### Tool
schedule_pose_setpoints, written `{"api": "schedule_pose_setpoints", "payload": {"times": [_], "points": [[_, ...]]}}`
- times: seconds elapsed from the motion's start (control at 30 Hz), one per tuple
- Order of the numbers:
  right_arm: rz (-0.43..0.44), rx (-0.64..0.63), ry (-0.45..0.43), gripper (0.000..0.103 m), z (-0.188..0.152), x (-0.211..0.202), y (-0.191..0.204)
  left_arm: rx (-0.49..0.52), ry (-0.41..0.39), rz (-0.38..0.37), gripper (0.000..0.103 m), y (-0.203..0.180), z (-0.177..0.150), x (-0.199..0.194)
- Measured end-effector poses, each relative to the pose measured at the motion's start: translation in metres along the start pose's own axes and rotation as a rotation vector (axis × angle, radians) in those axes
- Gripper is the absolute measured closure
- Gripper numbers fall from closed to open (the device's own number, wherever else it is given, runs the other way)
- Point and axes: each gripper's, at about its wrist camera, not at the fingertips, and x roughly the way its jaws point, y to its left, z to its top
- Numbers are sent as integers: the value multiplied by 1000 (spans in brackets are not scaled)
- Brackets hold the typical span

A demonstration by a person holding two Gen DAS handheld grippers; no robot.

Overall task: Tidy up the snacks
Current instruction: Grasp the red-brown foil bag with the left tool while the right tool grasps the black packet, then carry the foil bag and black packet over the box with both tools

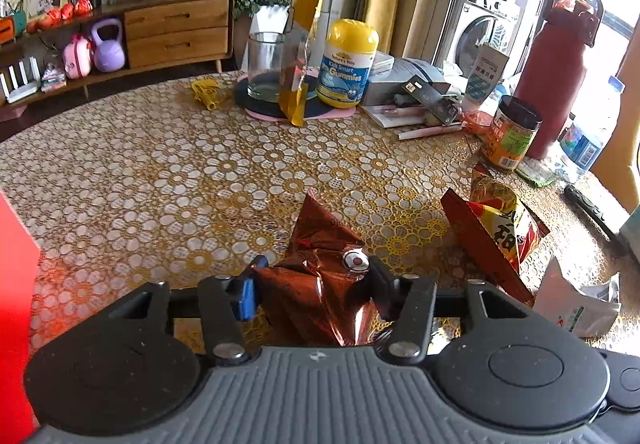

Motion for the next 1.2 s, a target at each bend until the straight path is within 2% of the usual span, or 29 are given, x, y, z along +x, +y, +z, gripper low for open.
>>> {"api": "schedule_pose_setpoints", "payload": {"times": [0.33, 0.83, 1.2], "points": [[-4, 33, -52, 70, -4, -32, 3, 18, -53, 8, 59, 9, -10, -48], [13, 34, -121, 70, -12, -95, 24, 48, -134, -6, 59, 18, -40, -150], [60, 37, -145, 70, -32, -131, 48, 73, -189, 23, 59, 47, -59, -217]]}}
